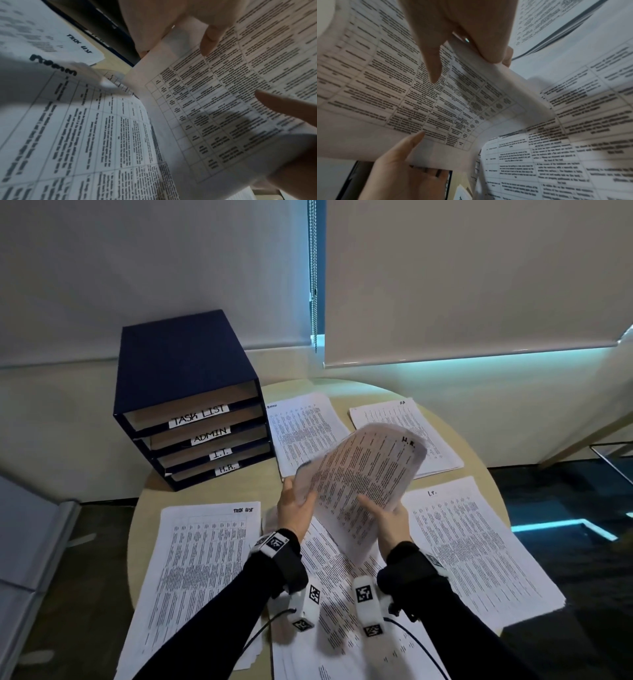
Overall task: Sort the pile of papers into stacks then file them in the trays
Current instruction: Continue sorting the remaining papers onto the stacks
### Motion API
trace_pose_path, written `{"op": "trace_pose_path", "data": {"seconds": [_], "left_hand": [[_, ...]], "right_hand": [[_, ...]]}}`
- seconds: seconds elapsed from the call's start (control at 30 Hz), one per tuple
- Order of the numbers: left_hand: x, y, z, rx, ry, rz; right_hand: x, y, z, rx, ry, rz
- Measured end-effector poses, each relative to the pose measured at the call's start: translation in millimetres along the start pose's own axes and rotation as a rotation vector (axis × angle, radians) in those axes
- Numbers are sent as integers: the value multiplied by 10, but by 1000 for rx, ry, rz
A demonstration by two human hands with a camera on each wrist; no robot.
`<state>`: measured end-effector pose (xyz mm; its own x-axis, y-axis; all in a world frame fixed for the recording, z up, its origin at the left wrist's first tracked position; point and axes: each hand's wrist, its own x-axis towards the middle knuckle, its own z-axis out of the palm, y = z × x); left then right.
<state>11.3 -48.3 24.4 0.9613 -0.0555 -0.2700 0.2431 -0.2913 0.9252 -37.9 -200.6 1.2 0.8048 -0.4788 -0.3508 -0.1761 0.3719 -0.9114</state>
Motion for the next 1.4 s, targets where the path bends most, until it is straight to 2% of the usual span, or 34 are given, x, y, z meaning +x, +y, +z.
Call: {"op": "trace_pose_path", "data": {"seconds": [0.17, 0.27, 0.33, 0.43, 0.5, 0.63, 0.67, 0.8, 0.87, 1.07, 1.13, 1.23, 1.27, 1.33, 1.4], "left_hand": [[165, -64, 6, 66, 56, 27], [301, 5, -90, 43, 31, 35], [390, 16, -148, 0, 18, 26], [440, -24, -177, -38, 30, -22], [431, -81, -106, -18, -19, -50], [381, -306, 126, 202, -169, -135], [361, -372, 151, 315, -177, -109], [284, -611, 94, 997, -191, 47], [277, -698, 45, 1151, -150, 67], [316, -858, 0, 1192, -122, 125], [287, -847, 15, 1202, -136, 170], [265, -812, 27, 1220, -150, 225], [263, -798, 28, 1224, -158, 249], [262, -774, 28, 1213, -169, 324], [268, -742, 18, 1152, -203, 385]], "right_hand": [[73, -80, 34, -72, -36, -21], [185, -197, -51, -155, -76, -59], [274, -218, -203, -235, -139, -34], [343, -160, -459, -376, -317, 70], [371, -105, -601, -494, -362, 118], [667, -109, -904, -505, -144, 163], [803, -150, -1000, -485, -85, 164], [1398, -495, -1382, -430, 70, 145], [1677, -685, -1481, -457, 101, 149], [2256, -945, -1440, -634, 155, 169], [2304, -1043, -1309, -625, 194, 154], [2215, -1131, -1069, -467, 298, 126], [2165, -1130, -1009, -553, 344, 67], [2004, -1044, -900, -754, 289, -21], [1632, -868, -720, -704, 45, 18]]}}
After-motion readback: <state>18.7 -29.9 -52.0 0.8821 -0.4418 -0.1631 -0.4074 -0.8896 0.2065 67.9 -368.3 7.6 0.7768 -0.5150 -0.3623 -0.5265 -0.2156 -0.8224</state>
